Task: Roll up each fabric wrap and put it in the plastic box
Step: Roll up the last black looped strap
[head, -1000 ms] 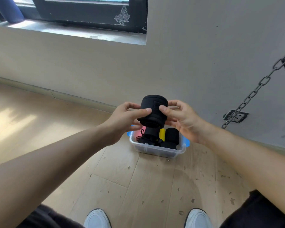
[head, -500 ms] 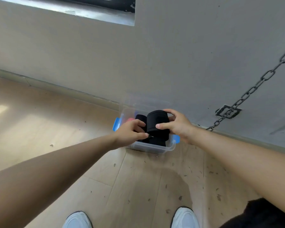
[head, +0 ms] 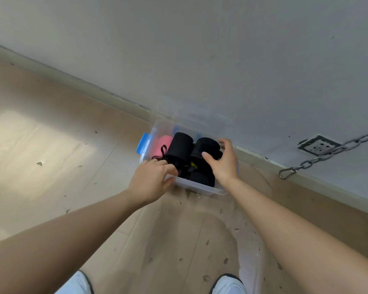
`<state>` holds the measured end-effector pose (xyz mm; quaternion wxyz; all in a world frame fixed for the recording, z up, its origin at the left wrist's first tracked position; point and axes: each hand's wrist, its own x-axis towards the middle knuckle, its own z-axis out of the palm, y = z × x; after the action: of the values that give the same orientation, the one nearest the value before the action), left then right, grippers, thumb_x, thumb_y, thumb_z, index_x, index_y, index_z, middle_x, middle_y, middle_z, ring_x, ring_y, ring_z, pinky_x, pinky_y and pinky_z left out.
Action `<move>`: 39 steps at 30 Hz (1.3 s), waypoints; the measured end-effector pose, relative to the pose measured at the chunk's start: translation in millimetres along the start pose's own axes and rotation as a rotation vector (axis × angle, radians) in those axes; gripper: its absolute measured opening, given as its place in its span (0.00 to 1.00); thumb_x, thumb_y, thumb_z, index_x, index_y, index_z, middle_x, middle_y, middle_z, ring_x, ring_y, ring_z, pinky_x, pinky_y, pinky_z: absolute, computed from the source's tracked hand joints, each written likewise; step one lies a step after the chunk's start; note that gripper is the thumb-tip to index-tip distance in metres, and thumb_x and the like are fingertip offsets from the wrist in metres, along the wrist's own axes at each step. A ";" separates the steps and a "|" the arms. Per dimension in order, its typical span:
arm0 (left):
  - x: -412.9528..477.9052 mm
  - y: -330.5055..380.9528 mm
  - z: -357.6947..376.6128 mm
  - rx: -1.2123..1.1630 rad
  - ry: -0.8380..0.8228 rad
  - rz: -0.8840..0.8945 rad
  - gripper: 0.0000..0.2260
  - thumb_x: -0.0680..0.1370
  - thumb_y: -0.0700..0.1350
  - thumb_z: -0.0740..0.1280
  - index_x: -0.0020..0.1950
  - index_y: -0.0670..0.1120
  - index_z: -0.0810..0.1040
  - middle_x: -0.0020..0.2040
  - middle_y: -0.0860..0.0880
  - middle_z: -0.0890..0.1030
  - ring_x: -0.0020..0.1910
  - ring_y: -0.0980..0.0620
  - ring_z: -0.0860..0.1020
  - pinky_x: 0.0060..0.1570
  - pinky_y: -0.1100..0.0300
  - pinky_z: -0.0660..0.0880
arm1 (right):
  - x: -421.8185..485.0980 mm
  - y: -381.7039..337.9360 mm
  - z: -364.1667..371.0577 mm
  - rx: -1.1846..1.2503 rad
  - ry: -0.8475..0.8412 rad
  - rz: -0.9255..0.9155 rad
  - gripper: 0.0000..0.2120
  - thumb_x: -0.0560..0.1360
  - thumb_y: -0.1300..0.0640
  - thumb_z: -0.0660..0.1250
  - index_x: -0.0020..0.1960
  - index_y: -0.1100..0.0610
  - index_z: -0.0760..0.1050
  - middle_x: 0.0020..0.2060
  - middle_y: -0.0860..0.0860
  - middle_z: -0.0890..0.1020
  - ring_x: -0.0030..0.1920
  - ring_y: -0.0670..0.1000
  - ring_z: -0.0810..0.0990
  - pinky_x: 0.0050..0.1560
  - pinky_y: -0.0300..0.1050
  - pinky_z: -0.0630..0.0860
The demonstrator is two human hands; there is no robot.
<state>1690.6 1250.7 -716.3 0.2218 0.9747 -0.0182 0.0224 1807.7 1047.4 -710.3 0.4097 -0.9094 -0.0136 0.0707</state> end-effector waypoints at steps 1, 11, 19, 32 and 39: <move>0.1 -1.3 3.2 -0.015 0.026 -0.007 0.02 0.77 0.48 0.72 0.48 0.54 0.83 0.42 0.54 0.82 0.43 0.47 0.78 0.44 0.53 0.71 | -0.1 1.9 1.8 -0.027 0.010 -0.049 0.23 0.76 0.50 0.73 0.67 0.51 0.70 0.65 0.49 0.73 0.64 0.49 0.74 0.64 0.48 0.74; -0.6 -2.5 10.7 -0.088 0.057 -0.031 0.02 0.76 0.49 0.74 0.47 0.56 0.83 0.43 0.58 0.80 0.43 0.54 0.74 0.47 0.54 0.72 | 13.1 4.3 -14.6 -0.655 -0.165 -0.279 0.28 0.80 0.43 0.64 0.78 0.47 0.65 0.64 0.52 0.69 0.65 0.55 0.64 0.66 0.52 0.68; 0.9 -3.4 10.9 -0.105 0.051 -0.046 0.03 0.76 0.50 0.74 0.47 0.58 0.82 0.42 0.63 0.75 0.45 0.55 0.76 0.47 0.55 0.73 | 31.1 -2.7 -39.1 -0.355 -0.060 -0.219 0.21 0.79 0.47 0.66 0.70 0.52 0.75 0.59 0.50 0.80 0.63 0.54 0.72 0.62 0.46 0.69; 1.8 -2.1 11.3 -0.121 0.050 -0.054 0.02 0.77 0.51 0.73 0.49 0.58 0.83 0.42 0.63 0.74 0.44 0.59 0.72 0.46 0.61 0.67 | 79.2 -20.5 -51.0 -0.538 -0.124 -0.279 0.26 0.81 0.48 0.65 0.77 0.53 0.65 0.65 0.54 0.70 0.69 0.55 0.66 0.69 0.51 0.61; -0.6 -6.3 4.0 -0.094 -0.002 -0.009 0.02 0.78 0.53 0.71 0.50 0.58 0.83 0.43 0.61 0.77 0.46 0.57 0.74 0.48 0.60 0.71 | 92.1 -37.1 -62.4 -0.555 -0.231 -0.258 0.10 0.81 0.55 0.66 0.60 0.58 0.77 0.58 0.56 0.81 0.59 0.57 0.77 0.59 0.49 0.74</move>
<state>1690.4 1254.6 -722.7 0.2673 0.9633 -0.0150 0.0196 1908.8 1033.3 -652.6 0.1475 -0.9631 -0.1937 0.1144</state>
